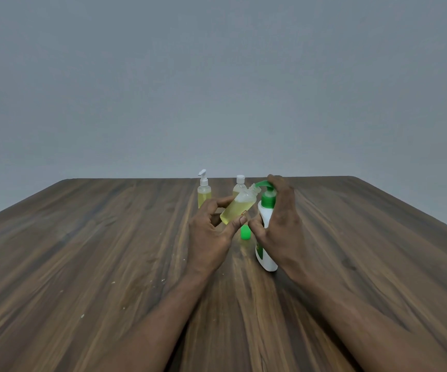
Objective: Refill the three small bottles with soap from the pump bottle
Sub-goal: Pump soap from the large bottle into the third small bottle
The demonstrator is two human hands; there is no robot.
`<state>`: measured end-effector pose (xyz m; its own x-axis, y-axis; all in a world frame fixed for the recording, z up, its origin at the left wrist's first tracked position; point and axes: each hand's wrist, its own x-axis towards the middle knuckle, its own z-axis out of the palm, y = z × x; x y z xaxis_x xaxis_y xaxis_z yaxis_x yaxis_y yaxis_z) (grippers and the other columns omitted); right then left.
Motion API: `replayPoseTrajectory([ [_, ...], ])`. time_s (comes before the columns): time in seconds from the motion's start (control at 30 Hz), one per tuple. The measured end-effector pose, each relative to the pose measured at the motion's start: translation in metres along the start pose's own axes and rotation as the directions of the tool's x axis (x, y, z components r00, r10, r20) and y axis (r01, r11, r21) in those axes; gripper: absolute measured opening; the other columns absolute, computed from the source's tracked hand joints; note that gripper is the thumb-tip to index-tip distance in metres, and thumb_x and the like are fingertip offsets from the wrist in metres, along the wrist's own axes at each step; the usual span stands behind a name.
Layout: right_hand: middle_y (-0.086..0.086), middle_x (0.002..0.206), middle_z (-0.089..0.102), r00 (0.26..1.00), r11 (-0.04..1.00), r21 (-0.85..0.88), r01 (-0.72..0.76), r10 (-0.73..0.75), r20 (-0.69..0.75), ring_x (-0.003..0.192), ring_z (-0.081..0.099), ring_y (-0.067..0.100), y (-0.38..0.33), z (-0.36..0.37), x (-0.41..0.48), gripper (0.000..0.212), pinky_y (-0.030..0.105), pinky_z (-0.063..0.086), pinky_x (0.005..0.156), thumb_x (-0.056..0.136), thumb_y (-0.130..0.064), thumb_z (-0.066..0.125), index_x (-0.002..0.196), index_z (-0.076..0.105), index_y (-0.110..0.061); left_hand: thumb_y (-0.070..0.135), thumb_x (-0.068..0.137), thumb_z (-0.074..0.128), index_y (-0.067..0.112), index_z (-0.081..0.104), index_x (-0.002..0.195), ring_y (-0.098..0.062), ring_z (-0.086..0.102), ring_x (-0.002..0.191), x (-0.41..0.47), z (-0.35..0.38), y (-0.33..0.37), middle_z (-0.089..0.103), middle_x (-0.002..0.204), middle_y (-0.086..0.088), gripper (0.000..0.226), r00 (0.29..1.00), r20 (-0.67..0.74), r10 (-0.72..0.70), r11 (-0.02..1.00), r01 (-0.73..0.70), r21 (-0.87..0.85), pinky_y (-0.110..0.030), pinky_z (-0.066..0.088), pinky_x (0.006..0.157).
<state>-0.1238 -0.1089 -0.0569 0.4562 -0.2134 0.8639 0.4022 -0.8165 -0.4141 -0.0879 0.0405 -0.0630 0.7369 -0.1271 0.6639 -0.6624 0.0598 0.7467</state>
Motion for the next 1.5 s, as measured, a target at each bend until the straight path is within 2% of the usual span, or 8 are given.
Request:
replayPoseTrajectory([
  [0.17,-0.003,0.137,0.044,1.0,1.0,-0.01,0.005,-0.005,0.005,0.108,0.044,-0.011,-0.001,-0.001,0.001,0.079,0.008,0.039,0.076,0.078,-0.019,0.079,0.14,0.03,-0.027,0.027,0.089,0.076,0.023,0.063,0.113,-0.01,0.076,0.088,-0.004,0.006,-0.003,0.072,0.109,0.006,0.028,0.992,0.081,-0.098,0.99,0.105,-0.098,-0.022,0.058,0.074],
  [0.37,-0.004,0.136,0.043,1.0,1.0,-0.006,0.009,-0.009,-0.006,0.111,0.042,-0.02,0.001,0.0,0.0,0.078,0.002,0.038,0.079,0.078,-0.014,0.076,0.141,0.03,-0.025,0.048,0.077,0.074,0.023,0.057,0.112,-0.018,0.069,0.112,-0.006,0.012,-0.012,0.07,0.119,-0.003,0.047,0.97,0.159,-0.185,0.963,0.211,-0.17,-0.037,0.057,0.093],
  [0.6,-0.006,0.137,0.041,1.0,1.0,-0.007,0.006,-0.006,0.014,0.112,0.041,-0.019,0.003,0.0,0.0,0.082,0.001,0.038,0.081,0.078,-0.015,0.079,0.142,0.03,-0.024,0.029,0.084,0.076,0.023,0.061,0.11,-0.02,0.067,0.117,-0.004,0.009,-0.011,0.07,0.119,-0.003,0.03,0.976,0.125,-0.181,0.971,0.197,-0.132,-0.044,0.057,0.098],
  [0.7,-0.004,0.139,0.041,1.0,1.0,-0.01,0.012,-0.012,0.01,0.111,0.041,-0.018,0.001,-0.001,0.0,0.08,0.012,0.043,0.079,0.079,-0.019,0.078,0.142,0.029,-0.026,0.016,0.086,0.08,0.022,0.065,0.109,-0.015,0.072,0.106,-0.002,0.006,-0.008,0.071,0.113,0.0,0.028,0.982,0.095,-0.161,0.976,0.173,-0.135,-0.036,0.06,0.092],
  [0.8,-0.003,0.14,0.041,1.0,1.0,-0.006,0.012,-0.012,0.006,0.112,0.039,-0.021,0.001,-0.001,0.001,0.08,0.005,0.04,0.079,0.08,-0.019,0.078,0.141,0.029,-0.028,0.01,0.085,0.08,0.014,0.066,0.113,-0.014,0.075,0.098,0.0,0.005,-0.004,0.073,0.111,0.001,0.032,0.987,0.073,-0.145,0.976,0.155,-0.155,-0.029,0.059,0.085],
  [1.13,-0.003,0.132,0.045,1.0,1.0,-0.02,0.021,-0.021,0.004,0.11,0.041,-0.02,0.003,0.0,0.0,0.073,-0.002,0.035,0.082,0.08,-0.018,0.079,0.138,0.035,-0.023,0.013,0.084,0.081,0.018,0.067,0.117,-0.014,0.074,0.099,0.0,0.003,-0.001,0.074,0.111,0.002,0.036,0.994,0.044,-0.104,0.983,0.11,-0.149,-0.031,0.06,0.084],
  [1.37,-0.022,0.116,0.038,0.999,1.0,-0.002,0.031,-0.031,-0.017,0.103,0.045,-0.019,0.002,0.001,-0.002,0.065,-0.002,0.034,0.079,0.078,-0.011,0.079,0.128,0.04,-0.026,0.019,0.081,0.083,0.027,0.067,0.111,-0.013,0.074,0.098,-0.001,0.001,0.0,0.074,0.109,0.004,0.034,0.995,0.038,-0.091,0.982,0.096,-0.163,-0.022,0.058,0.081],
  [1.5,-0.008,0.129,0.044,1.0,1.0,0.001,0.019,-0.019,-0.002,0.105,0.044,-0.016,0.001,0.0,-0.001,0.074,-0.001,0.036,0.079,0.078,-0.014,0.078,0.136,0.033,-0.027,0.015,0.083,0.082,0.027,0.067,0.11,-0.013,0.075,0.097,-0.001,0.003,0.001,0.075,0.107,0.004,0.033,0.996,0.031,-0.089,0.978,0.093,-0.185,-0.024,0.059,0.081],
])
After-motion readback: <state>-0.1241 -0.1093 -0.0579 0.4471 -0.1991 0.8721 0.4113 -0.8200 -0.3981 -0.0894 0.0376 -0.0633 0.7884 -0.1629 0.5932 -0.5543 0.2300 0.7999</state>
